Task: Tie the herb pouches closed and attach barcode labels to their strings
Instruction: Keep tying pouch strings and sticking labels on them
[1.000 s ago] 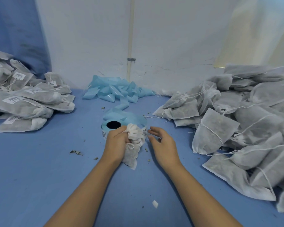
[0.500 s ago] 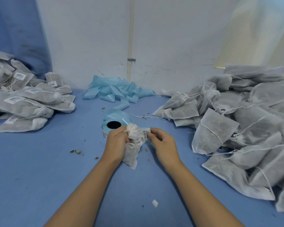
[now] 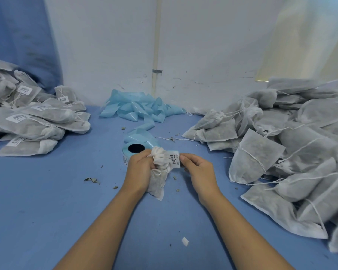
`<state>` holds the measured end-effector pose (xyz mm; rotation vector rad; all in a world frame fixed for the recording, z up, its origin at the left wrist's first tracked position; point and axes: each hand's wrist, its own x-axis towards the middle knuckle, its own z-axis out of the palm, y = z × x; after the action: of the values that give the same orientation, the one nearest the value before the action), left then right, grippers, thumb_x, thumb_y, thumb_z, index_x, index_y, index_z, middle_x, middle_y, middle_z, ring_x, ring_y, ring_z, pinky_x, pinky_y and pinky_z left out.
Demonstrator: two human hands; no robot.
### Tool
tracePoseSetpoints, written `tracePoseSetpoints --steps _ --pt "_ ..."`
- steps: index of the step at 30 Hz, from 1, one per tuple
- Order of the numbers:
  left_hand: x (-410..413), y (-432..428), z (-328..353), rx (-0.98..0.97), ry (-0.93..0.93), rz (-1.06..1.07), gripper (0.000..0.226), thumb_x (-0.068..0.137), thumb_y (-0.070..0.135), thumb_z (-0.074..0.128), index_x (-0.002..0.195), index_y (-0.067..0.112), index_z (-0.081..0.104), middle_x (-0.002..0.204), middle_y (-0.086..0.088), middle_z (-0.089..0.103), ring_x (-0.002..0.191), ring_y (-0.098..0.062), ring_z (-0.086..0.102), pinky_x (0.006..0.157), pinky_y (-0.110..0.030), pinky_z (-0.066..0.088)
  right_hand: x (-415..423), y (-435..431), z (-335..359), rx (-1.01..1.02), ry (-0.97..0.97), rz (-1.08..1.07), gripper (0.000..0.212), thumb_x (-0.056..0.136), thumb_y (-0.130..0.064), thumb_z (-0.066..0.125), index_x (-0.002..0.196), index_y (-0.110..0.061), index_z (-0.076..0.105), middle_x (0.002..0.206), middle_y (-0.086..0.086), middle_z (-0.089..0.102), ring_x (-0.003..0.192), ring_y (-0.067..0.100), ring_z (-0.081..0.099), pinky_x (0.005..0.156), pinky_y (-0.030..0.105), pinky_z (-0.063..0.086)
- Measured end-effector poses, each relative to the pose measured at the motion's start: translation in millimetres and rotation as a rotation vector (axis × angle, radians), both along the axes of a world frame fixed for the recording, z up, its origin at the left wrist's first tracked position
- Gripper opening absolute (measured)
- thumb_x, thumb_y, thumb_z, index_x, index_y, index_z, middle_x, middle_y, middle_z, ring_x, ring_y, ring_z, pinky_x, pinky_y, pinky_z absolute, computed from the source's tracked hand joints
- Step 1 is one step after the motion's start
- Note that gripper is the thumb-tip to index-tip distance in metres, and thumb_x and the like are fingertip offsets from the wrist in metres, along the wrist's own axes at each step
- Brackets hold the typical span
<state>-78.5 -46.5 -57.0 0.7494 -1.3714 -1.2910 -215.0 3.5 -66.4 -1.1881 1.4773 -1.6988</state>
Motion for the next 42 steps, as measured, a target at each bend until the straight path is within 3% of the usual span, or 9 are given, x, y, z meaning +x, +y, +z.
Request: tracePoseSetpoints --steps 7,15,26,30,36,42 --pt "0.1 -7.7 -4.6 0.027 -0.039 0.04 0.043 0.077 -0.015 0.038 0.05 0.017 0.03 0.044 0.011 0.031 0.044 -0.003 0.028 0.045 -0.015 0.025 -5.3 0.9 0.2 -0.004 -0.142 -0.022 0.016 0.094 -0.008 0.056 0.094 -0.009 0.072 0.081 -0.002 0.075 0.075 0.001 0.067 0.065 0.008 0.046" --pt "0.5 -7.4 -6.3 0.011 -0.027 0.027 0.053 0.078 -0.015 0.038 0.042 0.023 0.031 0.044 0.012 0.031 0.043 -0.003 0.027 0.043 -0.014 0.025 -0.7 -0.7 -2.0 0.016 -0.015 0.029 0.015 0.086 -0.01 0.068 0.082 -0.025 0.072 0.075 -0.015 0.073 0.069 -0.006 0.064 0.063 0.007 0.044" --pt "-1.0 -4.8 -5.2 -0.008 -0.059 0.0 0.059 0.082 -0.012 0.041 0.034 0.022 0.039 0.04 0.013 0.032 0.041 -0.002 0.029 0.043 -0.013 0.026 -0.9 -2.7 -4.9 0.061 0.003 -0.085 0.008 0.086 -0.009 0.068 0.081 -0.015 0.072 0.076 -0.004 0.071 0.066 0.0 0.061 0.064 0.011 0.046" --pt "-1.0 -4.7 -5.0 -0.004 -0.061 0.014 0.05 0.081 -0.014 0.04 0.046 0.02 0.032 0.044 0.012 0.031 0.043 -0.002 0.027 0.043 -0.013 0.026 -1.0 -3.7 -5.2 0.087 -0.014 -0.121 0.004 0.082 -0.013 0.073 0.086 -0.012 0.074 0.082 0.001 0.074 0.073 0.006 0.064 0.07 0.016 0.049" --pt "-0.9 -4.6 -5.4 0.004 -0.081 0.015 0.039 0.081 -0.013 0.04 0.054 0.015 0.032 0.048 0.006 0.03 0.047 -0.007 0.028 0.046 -0.018 0.026 -1.4 -3.1 -4.4 0.084 -0.057 -0.165 0.007 0.077 -0.013 0.078 0.077 -0.017 0.072 0.073 -0.004 0.072 0.066 0.003 0.063 0.063 0.013 0.047" --pt "-0.8 -3.9 -5.2 -0.003 -0.062 0.003 0.052 0.082 -0.012 0.04 0.043 0.023 0.036 0.043 0.013 0.035 0.042 -0.002 0.031 0.043 -0.012 0.029 -0.8 2.4 1.6 0.033 -0.114 -0.068 0.011 0.083 -0.008 0.071 0.078 -0.018 0.072 0.067 -0.011 0.071 0.06 -0.005 0.062 0.058 0.008 0.045"
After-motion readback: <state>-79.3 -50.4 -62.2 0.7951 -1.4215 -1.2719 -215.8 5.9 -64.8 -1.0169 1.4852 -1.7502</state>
